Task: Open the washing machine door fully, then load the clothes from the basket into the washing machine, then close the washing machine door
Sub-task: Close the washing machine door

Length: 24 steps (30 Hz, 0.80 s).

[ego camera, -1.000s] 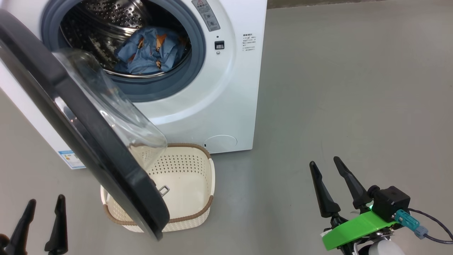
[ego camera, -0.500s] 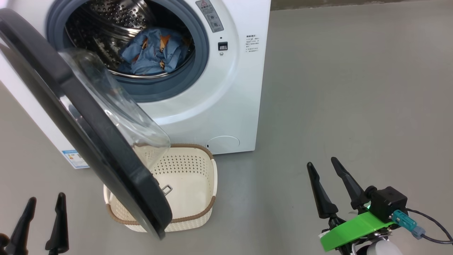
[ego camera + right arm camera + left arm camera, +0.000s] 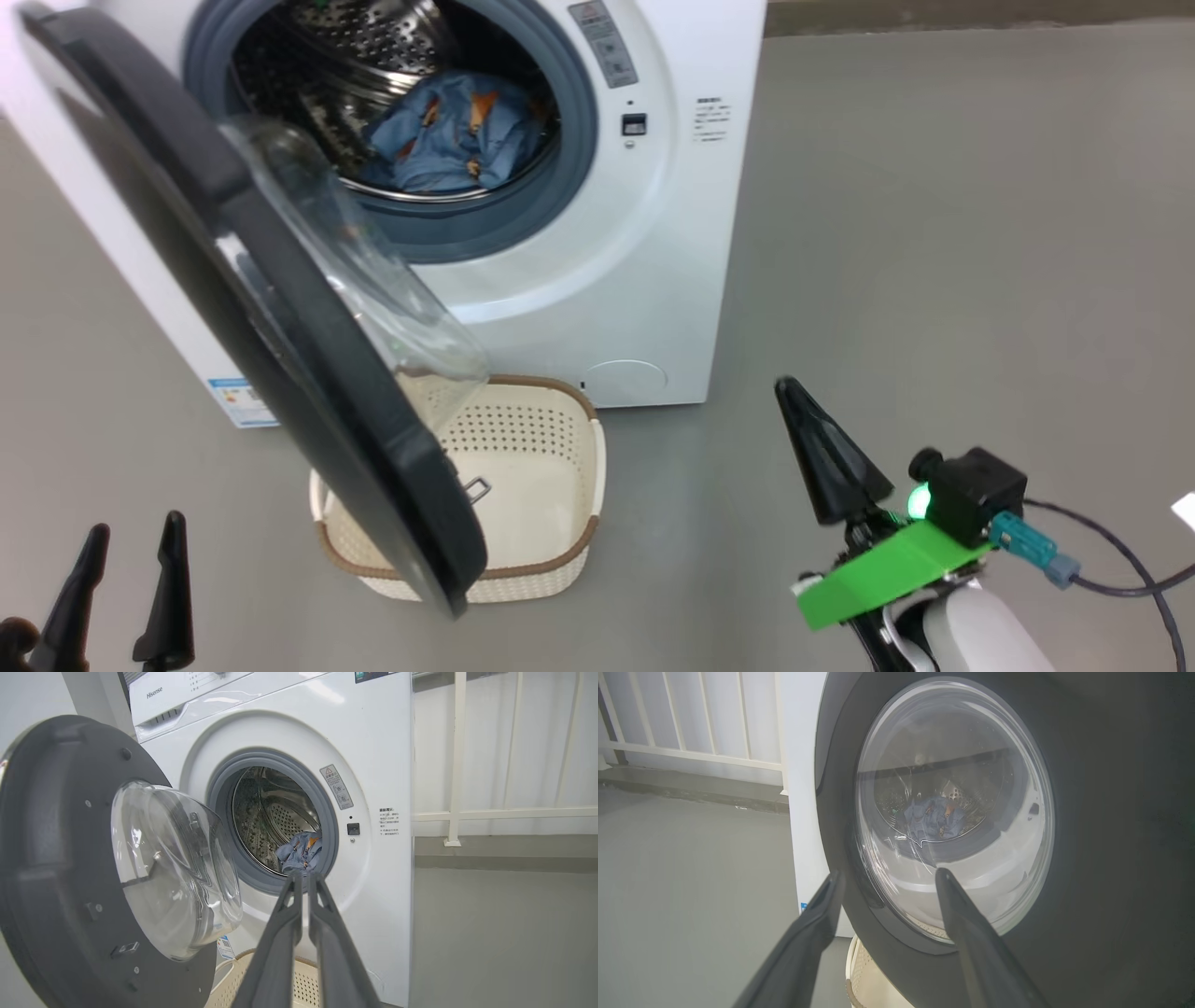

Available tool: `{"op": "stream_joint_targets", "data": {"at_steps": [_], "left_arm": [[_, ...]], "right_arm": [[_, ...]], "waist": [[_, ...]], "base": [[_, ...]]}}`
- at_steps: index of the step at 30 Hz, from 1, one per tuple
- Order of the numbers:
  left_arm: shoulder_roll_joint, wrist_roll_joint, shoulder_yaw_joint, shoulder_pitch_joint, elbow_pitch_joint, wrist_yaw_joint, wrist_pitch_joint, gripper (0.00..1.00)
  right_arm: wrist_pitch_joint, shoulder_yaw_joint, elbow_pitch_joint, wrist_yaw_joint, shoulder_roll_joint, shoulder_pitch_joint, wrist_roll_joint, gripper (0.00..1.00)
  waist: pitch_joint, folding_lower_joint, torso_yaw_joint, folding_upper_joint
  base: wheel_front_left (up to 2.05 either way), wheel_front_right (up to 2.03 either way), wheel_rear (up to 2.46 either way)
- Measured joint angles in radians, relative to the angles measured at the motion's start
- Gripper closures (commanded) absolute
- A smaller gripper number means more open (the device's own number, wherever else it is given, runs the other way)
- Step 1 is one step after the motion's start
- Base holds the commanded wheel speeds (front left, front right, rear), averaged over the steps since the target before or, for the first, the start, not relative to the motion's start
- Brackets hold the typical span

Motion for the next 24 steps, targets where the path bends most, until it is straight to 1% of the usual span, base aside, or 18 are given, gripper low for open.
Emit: {"op": "stream_joint_targets", "data": {"at_steps": [2,12,19,20,24], "left_arm": [[-0.002,0.0,0.0,0.0,0.004,0.0,0.0,0.0],[-0.005,-0.001,-0.014,-0.001,0.018,0.0,0.0,0.0],[-0.01,-0.003,-0.021,-0.002,0.026,0.0,0.0,0.0],[-0.013,-0.004,-0.02,-0.002,0.03,0.0,0.0,0.0],[-0.014,-0.009,-0.021,-0.004,0.041,0.0,0.0,0.0]], "right_arm": [[0.0,0.023,-0.013,0.0,0.0,-0.023,0.027,1.0],[0.0,0.148,-0.102,0.0,-0.001,-0.141,0.053,1.0],[0.0,0.264,-0.161,0.0,-0.001,-0.183,0.053,1.0],[0.0,0.301,-0.177,0.0,-0.001,-0.191,0.046,1.0],[0.0,0.378,-0.188,0.0,-0.001,-0.193,0.045,1.0]], "waist": [[0.0,0.0,0.015,0.0],[-0.003,0.0,0.103,0.0],[-0.007,0.0,0.166,0.0],[-0.008,0.0,0.183,0.0],[-0.012,0.0,0.214,0.0]], "base": [[0.0,0.0,0.0],[0.0,0.0,0.0],[0.0,0.0,0.0],[0.0,0.0,0.0],[0.0,0.0,0.0]]}}
